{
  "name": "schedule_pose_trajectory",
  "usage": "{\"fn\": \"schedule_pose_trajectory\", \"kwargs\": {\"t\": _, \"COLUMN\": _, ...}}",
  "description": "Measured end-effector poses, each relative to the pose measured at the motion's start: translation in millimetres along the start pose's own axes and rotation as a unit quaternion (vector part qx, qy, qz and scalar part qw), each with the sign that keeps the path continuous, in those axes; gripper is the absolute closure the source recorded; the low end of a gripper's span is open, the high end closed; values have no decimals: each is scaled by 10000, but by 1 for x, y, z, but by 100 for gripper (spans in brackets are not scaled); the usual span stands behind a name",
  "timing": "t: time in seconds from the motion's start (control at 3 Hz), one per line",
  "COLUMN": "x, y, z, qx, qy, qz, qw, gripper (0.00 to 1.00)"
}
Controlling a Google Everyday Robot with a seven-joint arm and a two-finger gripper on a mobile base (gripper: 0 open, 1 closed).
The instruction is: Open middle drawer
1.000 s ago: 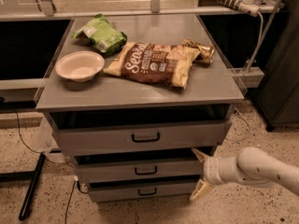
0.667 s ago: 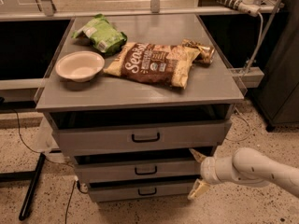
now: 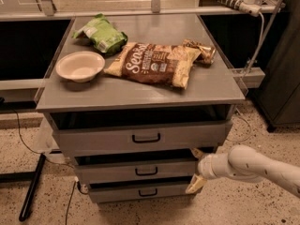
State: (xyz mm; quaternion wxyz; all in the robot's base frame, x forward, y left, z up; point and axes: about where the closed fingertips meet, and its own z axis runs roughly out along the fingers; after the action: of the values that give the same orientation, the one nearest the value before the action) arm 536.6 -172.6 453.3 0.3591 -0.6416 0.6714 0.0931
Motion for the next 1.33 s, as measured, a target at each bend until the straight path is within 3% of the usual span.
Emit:
{"fn": "schedule_pose_trajectory", "kwargs": {"t": 0.67, "x": 34, "y": -19, "z": 31, "qx": 310, "qy": -110, "qz": -157, "qw": 9993, "gripper": 0}}
{"fn": "schedule_pose_trajectory", "kwargs": {"t": 1.0, "x": 34, "y": -19, "z": 31, "qx": 308, "qy": -113, "qz": -157, "qw": 9993, "gripper": 0}}
{"fn": "schedule_pose_trajectory", "kwargs": {"t": 1.33, "x": 34, "y": -19, "z": 31, "qx": 308, "qy": -113, "qz": -157, "qw": 9993, "gripper": 19}}
